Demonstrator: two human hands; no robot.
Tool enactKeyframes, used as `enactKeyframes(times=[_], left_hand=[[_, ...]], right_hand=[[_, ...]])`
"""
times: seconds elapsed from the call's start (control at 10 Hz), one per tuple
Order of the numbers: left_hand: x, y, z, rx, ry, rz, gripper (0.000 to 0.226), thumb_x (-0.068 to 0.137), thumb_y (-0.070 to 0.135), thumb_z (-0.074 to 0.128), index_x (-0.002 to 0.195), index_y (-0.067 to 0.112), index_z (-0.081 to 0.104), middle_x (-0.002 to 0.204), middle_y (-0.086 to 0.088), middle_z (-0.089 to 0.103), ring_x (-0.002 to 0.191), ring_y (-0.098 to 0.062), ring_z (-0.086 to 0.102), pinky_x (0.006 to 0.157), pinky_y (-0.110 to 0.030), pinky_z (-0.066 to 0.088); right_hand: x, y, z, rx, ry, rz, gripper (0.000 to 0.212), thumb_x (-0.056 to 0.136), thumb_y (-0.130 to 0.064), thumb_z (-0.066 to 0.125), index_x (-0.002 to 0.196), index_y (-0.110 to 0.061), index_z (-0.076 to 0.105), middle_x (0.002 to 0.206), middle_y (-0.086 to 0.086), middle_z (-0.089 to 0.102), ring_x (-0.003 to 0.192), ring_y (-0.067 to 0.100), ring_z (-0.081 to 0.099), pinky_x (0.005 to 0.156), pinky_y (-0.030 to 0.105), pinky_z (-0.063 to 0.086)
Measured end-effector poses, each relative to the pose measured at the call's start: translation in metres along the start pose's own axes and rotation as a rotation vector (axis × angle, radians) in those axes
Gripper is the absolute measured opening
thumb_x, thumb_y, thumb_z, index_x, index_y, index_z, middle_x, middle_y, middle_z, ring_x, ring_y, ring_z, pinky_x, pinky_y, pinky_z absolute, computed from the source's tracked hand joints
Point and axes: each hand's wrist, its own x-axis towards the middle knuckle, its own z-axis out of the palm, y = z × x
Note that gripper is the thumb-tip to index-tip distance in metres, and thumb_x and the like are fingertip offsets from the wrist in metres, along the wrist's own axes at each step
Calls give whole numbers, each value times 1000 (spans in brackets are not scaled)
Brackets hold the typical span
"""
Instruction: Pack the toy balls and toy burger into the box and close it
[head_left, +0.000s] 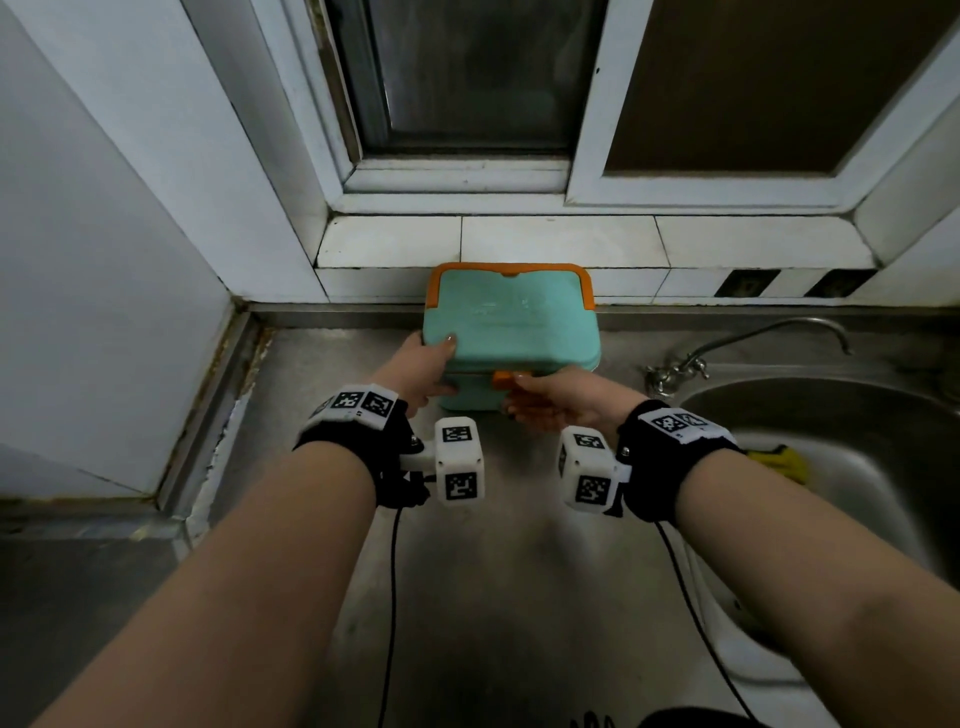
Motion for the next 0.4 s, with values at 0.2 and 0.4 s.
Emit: enactKeyframes(times=[0.2,0.4], left_hand=[[6,2,-1,116,26,-42,62,93,44,55,141,11,35,139,-14,48,112,-33,54,91,-51,39],[-6,-12,-10,89,12,-154,55,87,54,58,127,18,50,116,-7,49,100,-26,55,76,-34,47]], right_hand=[[-2,1,-6,-137,43,42,41,94,-34,57,125,-8,59,92,18,65,78,23,67,54,26,59],[-4,-7,-9,-302,157,8,54,85,-58,58,84,-4,67,65,9,75,50,14,69,42,19,50]])
